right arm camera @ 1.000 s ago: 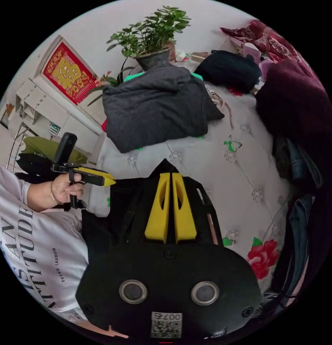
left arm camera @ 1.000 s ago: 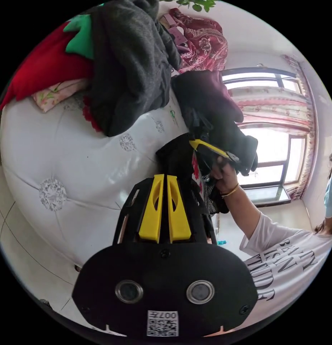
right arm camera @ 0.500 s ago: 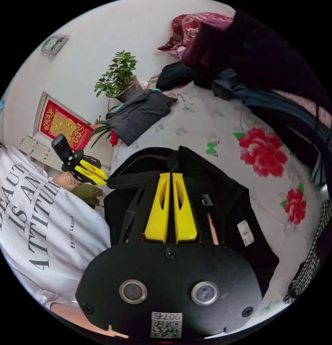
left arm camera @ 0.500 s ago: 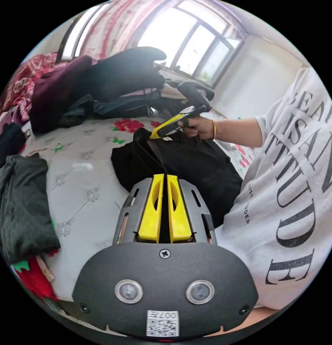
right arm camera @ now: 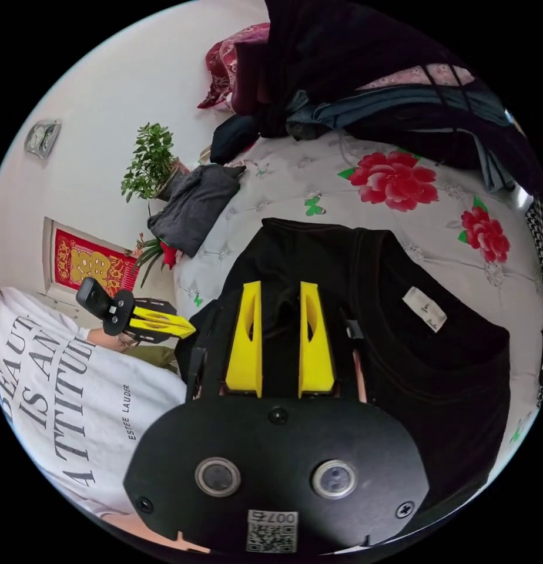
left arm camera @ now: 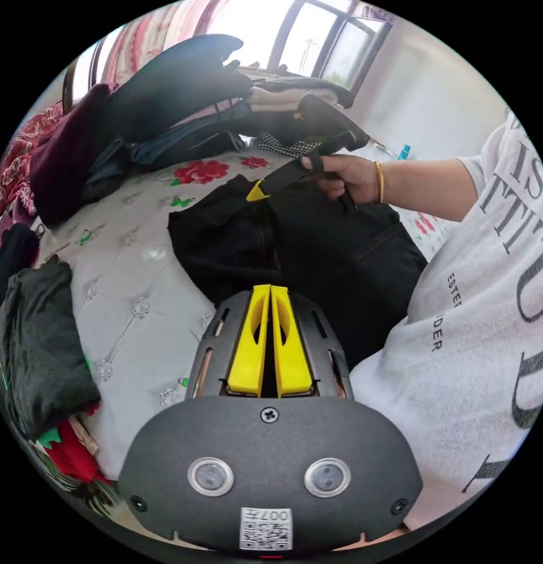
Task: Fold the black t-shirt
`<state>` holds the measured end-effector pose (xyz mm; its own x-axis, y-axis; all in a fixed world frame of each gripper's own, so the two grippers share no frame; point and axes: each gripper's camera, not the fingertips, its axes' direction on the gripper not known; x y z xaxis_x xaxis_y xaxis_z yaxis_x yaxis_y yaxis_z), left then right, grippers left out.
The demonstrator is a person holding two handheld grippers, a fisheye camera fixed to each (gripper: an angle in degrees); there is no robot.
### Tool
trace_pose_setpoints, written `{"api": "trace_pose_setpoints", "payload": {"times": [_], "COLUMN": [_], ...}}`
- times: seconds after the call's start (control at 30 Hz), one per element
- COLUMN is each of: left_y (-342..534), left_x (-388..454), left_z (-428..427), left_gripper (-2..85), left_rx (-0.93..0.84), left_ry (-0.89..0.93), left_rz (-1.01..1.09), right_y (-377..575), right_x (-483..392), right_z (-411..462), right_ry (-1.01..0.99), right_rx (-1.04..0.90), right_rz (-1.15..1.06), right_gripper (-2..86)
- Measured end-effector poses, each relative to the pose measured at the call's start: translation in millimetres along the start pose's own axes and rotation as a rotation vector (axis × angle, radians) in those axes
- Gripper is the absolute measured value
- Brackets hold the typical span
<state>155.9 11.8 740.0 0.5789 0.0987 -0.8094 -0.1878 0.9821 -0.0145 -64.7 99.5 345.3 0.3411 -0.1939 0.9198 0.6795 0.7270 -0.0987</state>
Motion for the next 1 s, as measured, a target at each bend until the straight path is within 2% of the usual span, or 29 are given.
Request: {"api": "trace_pose_setpoints", "payload": {"times": [0.1,0.13,0.17,0.2,0.3,0.5,0.57,0.67,0.77,0.87,1.0], "left_y": [-3,0,4,6,5,-48,-89,-153,-222,-285,-344], "left_x": [-7,-6,-2,-1,-6,-14,-11,11,51,96,152], "left_z": [31,57,71,68,67,45,61,93,126,163,218], "left_gripper": [-1.0,-1.0,-1.0,-1.0,-0.9,-0.2,2.2,5.1,6.8,7.9,9.3], "left_rx": [-0.078,-0.194,-0.235,-0.194,-0.219,-0.069,-0.056,-0.065,-0.074,-0.098,-0.186], "left_ry": [0.052,0.089,0.097,0.094,0.138,0.190,0.227,0.260,0.304,0.376,0.385], "left_rz": [0.007,0.029,0.043,0.056,0.021,0.114,0.206,0.350,0.493,0.575,0.634], "right_y": [15,25,36,41,80,220,300,410,506,561,587], "right_x": [6,13,22,27,37,47,58,82,105,126,149], "right_z": [13,9,0,-7,-48,-139,-181,-224,-241,-234,-221], "right_ry": [0.144,0.211,0.199,0.182,0.143,0.152,0.245,0.278,0.120,-0.093,-0.255], "right_rx": [-0.090,-0.084,-0.065,-0.049,0.063,0.330,0.458,0.632,0.810,0.907,0.916], "right_rz": [0.008,0.034,0.075,0.098,0.175,0.410,0.598,0.886,1.071,1.131,1.130], "right_gripper": [1.0,0.9,1.2,1.3,2.4,4.6,5.1,5.5,5.7,5.1,2.8]}}
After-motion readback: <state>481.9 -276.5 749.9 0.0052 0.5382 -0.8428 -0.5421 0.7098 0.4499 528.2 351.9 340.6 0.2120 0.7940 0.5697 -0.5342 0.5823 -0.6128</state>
